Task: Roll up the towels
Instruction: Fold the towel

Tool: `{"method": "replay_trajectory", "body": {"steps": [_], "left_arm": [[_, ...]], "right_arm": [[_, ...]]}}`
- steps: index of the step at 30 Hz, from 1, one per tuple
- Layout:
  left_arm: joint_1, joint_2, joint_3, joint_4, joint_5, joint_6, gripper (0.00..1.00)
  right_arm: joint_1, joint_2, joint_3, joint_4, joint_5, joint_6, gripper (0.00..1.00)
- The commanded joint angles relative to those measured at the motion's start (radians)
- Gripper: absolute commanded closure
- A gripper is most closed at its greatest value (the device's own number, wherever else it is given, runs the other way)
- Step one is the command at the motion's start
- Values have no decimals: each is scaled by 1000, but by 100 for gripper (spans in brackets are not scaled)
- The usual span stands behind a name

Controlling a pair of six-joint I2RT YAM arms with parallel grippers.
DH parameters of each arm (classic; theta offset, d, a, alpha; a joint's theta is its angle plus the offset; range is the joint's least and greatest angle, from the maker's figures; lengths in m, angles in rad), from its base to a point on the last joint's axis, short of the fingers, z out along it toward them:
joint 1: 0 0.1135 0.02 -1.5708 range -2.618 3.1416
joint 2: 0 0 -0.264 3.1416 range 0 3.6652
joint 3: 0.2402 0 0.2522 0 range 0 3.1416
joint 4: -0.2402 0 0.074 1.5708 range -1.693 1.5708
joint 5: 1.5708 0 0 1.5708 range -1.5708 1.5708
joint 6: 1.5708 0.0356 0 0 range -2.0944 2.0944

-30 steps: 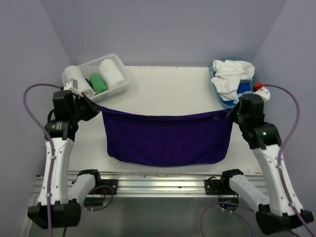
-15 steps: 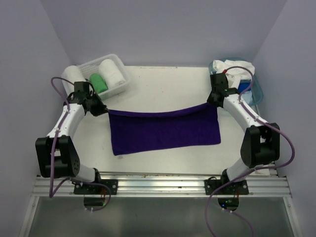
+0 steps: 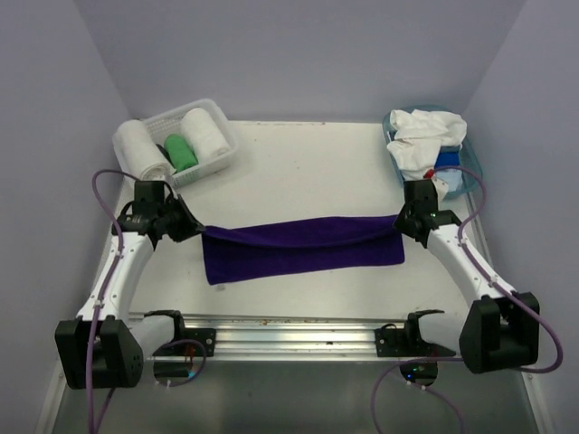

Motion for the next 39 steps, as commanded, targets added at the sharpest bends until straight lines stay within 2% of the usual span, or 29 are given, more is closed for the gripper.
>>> {"method": "replay_trajectory", "body": {"steps": [1, 4, 11, 15, 28, 35, 36, 37, 39], "left_arm": [[-24, -82, -73, -84, 18, 9, 100], [-25, -122, -122, -113, 30, 11, 100], [-25, -154, -129, -195, -5, 6, 100], [-24, -191, -146, -213, -24, -12, 100], [-24, -239, -221, -227, -91, -75, 100], [-24, -237, -252, -211, -91, -81, 100], [-25, -237, -255, -210, -84, -80, 100], [-25, -239, -258, -210, -79, -77, 91], [-25, -222, -260, -210, -56, -60, 78]], "right_arm": [[-3, -119, -71, 3, -7, 22, 100], [-3, -158, -94, -40, -5, 25, 100], [-3, -254, -126, -62, 23, 24, 100], [-3, -254, -97, -109, 36, 9, 100], [-3, -306, -163, -141, 10, 30, 100], [-3, -284, -183, -126, 12, 35, 100], [-3, -280, -186, -125, 12, 35, 97], [-3, -279, -189, -123, 12, 36, 81], [-3, -274, -187, -121, 6, 32, 61]]}}
